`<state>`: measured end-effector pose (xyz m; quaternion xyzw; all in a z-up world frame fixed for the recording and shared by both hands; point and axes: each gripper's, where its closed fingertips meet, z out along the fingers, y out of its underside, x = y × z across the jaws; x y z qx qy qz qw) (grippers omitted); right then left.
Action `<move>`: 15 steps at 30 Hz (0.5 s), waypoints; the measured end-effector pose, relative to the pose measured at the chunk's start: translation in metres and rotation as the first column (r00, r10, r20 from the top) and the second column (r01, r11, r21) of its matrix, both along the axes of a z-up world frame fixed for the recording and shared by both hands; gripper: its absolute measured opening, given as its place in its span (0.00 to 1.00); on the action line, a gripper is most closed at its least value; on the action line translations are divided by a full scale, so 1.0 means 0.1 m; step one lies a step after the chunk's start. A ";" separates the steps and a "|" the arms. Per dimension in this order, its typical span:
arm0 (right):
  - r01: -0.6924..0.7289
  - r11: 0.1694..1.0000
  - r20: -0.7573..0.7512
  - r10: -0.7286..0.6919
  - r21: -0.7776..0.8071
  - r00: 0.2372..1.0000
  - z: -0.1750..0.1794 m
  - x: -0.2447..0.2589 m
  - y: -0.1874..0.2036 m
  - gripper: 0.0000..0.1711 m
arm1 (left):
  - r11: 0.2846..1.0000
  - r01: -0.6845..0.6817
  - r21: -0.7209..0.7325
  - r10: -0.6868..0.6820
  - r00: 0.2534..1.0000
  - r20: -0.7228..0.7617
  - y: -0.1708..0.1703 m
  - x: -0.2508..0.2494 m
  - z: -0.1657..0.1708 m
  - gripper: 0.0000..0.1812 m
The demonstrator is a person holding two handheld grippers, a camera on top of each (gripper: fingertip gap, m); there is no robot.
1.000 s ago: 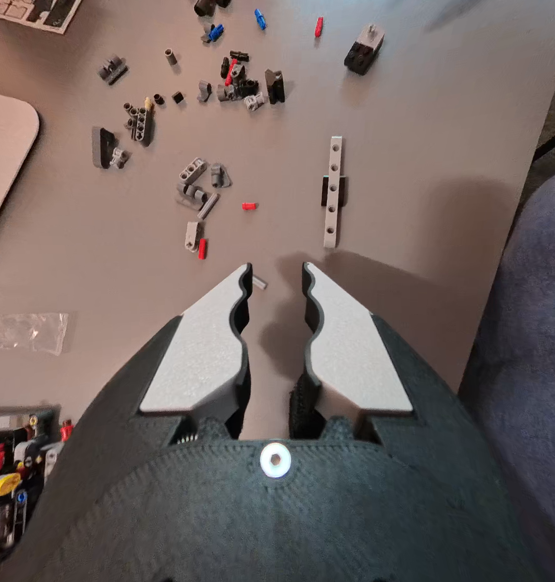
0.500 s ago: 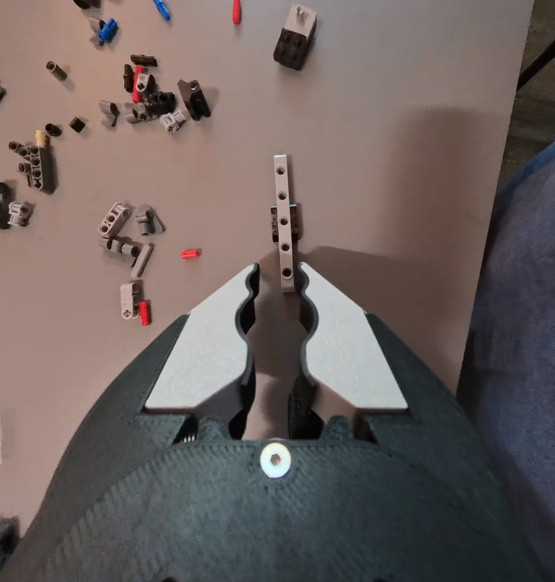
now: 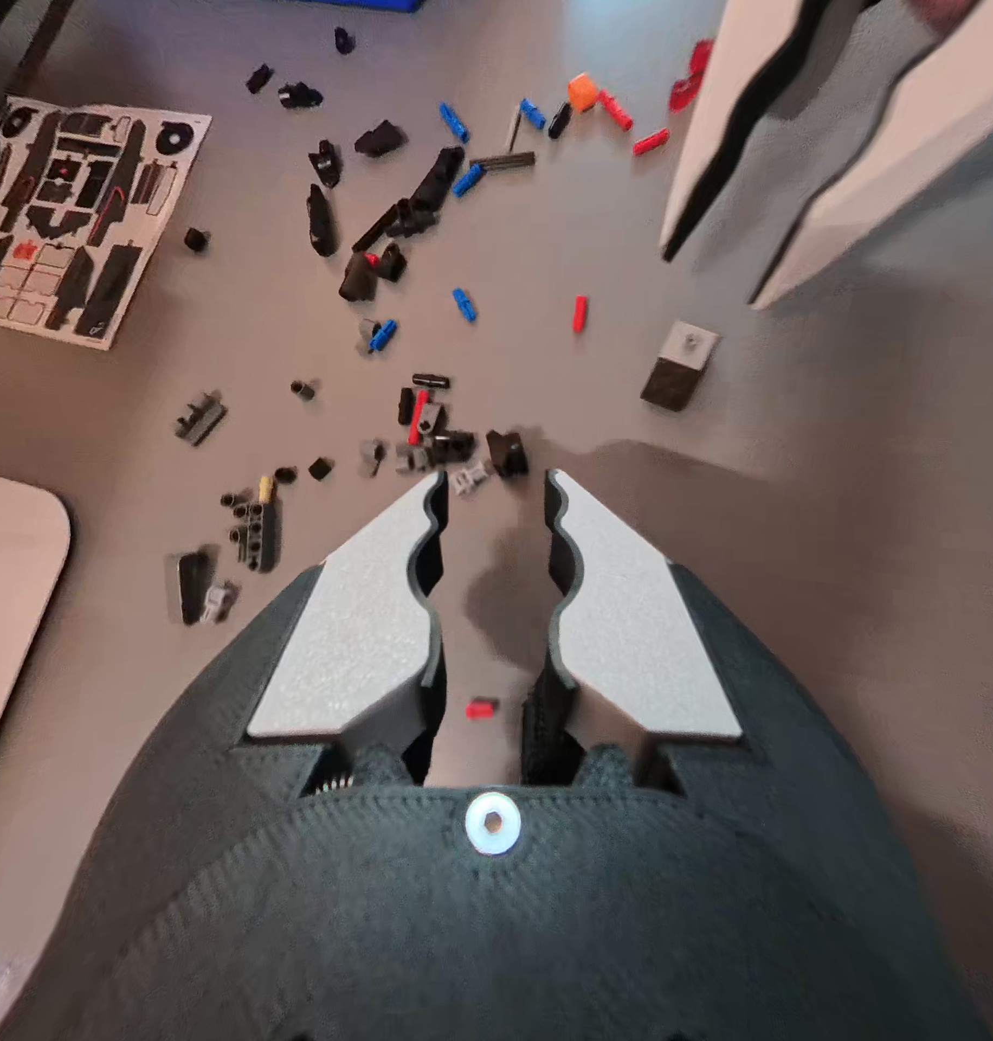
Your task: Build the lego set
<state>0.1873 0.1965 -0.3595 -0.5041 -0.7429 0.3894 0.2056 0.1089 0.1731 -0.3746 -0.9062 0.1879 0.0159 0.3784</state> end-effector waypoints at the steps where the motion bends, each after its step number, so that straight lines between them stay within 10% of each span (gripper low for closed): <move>1: 0.002 1.000 -0.005 -0.002 0.001 1.000 0.01 -0.01 0.01 0.16 | 1.000 0.004 -0.011 -0.004 1.000 -0.012 0.07 0.00 -0.06 0.18; 15: 0.030 0.999 -0.078 -0.029 0.015 0.997 0.20 -0.14 0.15 0.16 | 0.998 -0.058 0.030 0.056 0.995 0.078 0.27 0.00 -0.07 0.07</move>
